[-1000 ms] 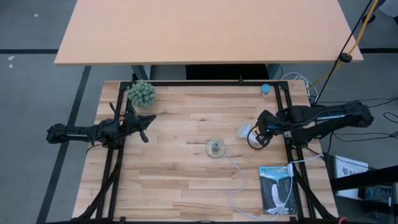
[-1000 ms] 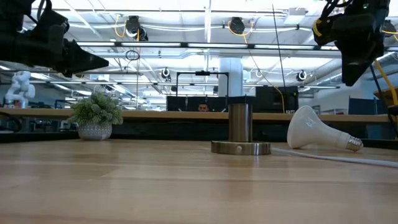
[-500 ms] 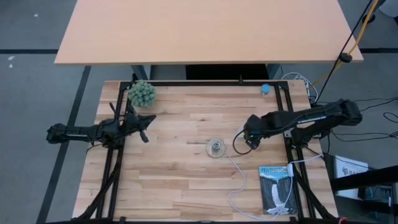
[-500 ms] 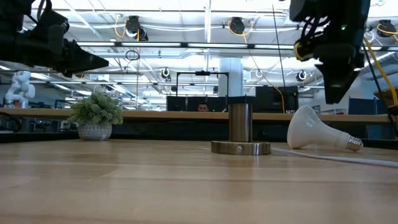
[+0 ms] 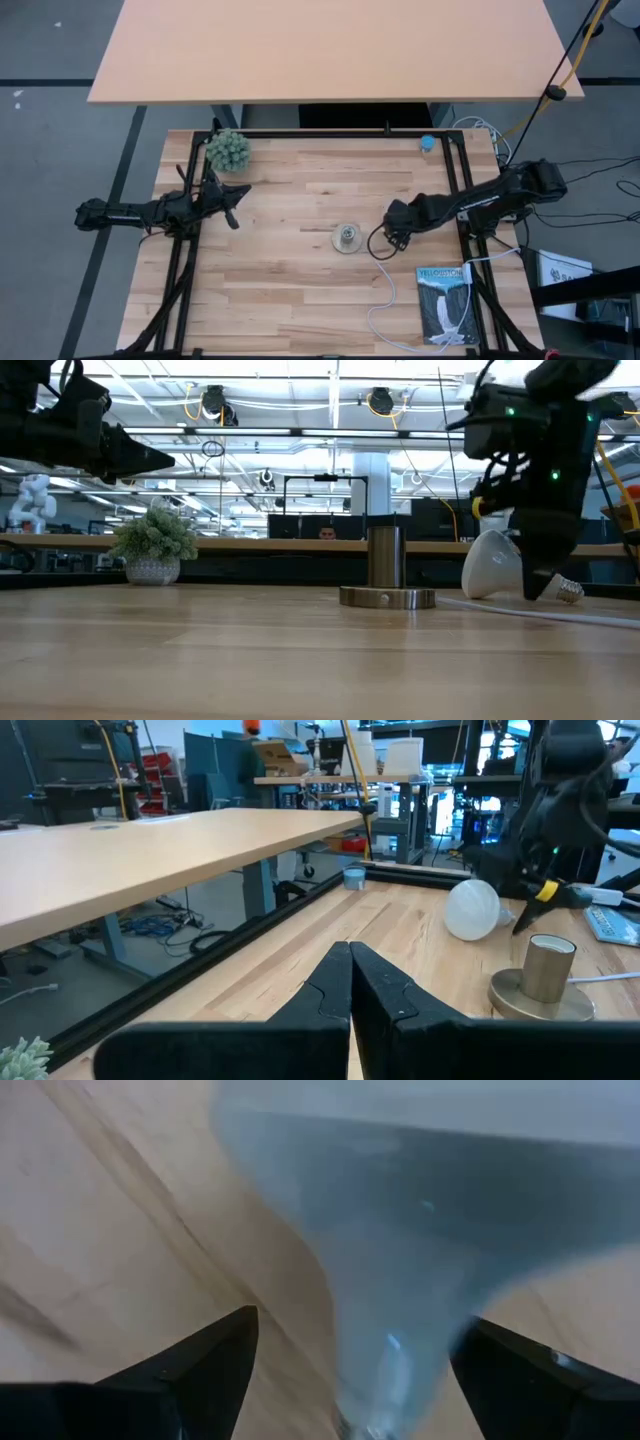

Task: Screw lightbulb
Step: Insert the light bulb into the lamp

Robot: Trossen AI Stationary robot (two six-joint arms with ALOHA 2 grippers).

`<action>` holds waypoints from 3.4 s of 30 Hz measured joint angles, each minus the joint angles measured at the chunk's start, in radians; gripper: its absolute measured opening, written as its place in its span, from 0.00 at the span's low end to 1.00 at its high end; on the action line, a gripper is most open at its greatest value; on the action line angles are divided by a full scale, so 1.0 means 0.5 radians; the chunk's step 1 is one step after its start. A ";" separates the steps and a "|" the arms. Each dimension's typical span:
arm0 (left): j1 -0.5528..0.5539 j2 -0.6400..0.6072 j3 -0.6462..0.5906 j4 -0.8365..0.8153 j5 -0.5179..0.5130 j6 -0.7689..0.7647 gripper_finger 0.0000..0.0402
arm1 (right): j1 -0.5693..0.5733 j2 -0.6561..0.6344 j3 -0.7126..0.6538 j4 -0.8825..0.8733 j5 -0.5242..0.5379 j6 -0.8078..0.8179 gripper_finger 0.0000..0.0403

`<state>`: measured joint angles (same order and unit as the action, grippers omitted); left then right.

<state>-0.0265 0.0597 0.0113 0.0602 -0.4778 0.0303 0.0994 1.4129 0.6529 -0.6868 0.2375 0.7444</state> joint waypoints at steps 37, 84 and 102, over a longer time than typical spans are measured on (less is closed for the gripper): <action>0.000 -0.001 0.000 0.001 0.000 0.000 0.00 | -0.021 -0.522 -0.089 0.232 0.261 0.022 0.36; -0.001 -0.001 0.000 0.049 0.052 -0.619 0.15 | 0.114 -0.558 -0.703 2.989 0.486 -0.842 0.36; -0.003 0.212 0.000 0.434 0.271 -1.016 0.41 | 0.159 -0.383 -0.663 2.889 0.242 -0.701 0.38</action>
<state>-0.0280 0.1655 0.0113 0.2771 -0.3423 -0.4776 0.1788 1.2212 0.3213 0.7575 0.3587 0.3941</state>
